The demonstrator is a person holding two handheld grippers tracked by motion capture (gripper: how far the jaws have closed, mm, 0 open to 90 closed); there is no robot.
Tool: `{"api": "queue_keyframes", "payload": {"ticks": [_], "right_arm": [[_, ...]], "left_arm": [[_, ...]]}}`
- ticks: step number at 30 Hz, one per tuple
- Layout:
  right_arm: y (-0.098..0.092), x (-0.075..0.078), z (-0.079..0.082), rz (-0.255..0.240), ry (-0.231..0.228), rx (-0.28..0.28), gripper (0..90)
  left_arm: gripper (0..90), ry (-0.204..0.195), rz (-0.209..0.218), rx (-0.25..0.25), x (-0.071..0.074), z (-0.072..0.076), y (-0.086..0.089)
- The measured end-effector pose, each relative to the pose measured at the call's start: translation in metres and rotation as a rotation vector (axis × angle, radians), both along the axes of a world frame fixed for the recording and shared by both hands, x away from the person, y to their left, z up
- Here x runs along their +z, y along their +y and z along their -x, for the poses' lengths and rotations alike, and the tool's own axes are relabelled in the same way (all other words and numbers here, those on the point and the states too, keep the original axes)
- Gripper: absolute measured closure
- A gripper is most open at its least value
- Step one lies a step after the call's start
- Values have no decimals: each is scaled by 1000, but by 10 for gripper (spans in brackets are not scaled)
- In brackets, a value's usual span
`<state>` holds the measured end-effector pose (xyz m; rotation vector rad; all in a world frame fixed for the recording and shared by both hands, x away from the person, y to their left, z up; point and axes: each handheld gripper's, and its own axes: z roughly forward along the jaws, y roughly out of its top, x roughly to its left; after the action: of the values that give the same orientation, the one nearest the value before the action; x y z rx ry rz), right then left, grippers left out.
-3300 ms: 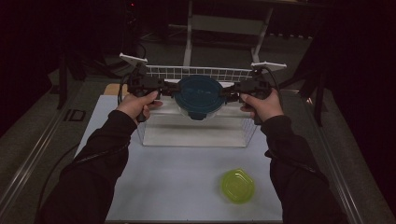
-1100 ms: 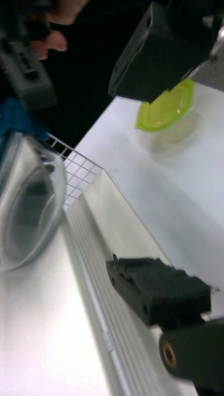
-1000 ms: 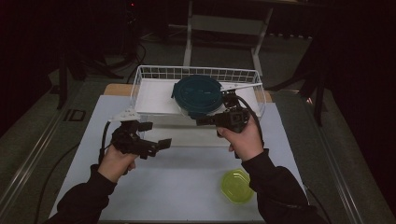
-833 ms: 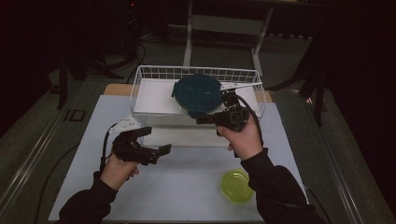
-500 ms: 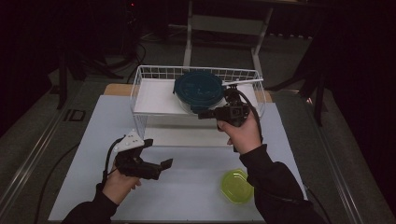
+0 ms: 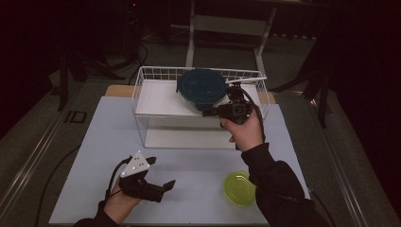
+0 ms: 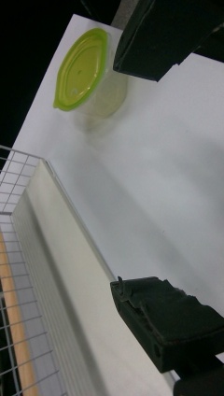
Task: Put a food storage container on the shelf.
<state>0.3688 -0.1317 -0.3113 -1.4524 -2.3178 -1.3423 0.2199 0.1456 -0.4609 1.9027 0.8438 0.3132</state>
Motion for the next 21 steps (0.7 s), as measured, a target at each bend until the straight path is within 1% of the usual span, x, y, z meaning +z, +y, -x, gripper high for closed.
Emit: {"api": "queue_keyframes", "payload": {"ticks": [3,6,9,12,14,15,17,20,21], "right_arm": [[-2,-2,-4,-7,7,-11,897],[-3,-5,-6,-29,20,-7,891],[-4,-6,-4,-36,15,-1,879],[-4,-4,0,-38,4,18,857],[-5,-3,4,-33,-9,34,825],[-6,-3,6,-33,-17,44,807],[-8,-4,10,-45,-34,55,735],[-10,-6,16,-32,-58,71,656],[-11,-7,18,-25,-67,78,626]], "left_arm": [[0,-20,13,2,-1,1,2],[0,-36,2,8,-1,2,3],[0,-34,0,12,-1,3,5],[0,-36,4,9,-2,4,7],[0,-35,12,-2,-3,5,7],[0,-36,10,-5,-3,6,7],[0,-37,7,-16,-4,7,5],[0,-36,5,-30,-5,10,6],[0,-38,11,-33,-6,10,6]]}}
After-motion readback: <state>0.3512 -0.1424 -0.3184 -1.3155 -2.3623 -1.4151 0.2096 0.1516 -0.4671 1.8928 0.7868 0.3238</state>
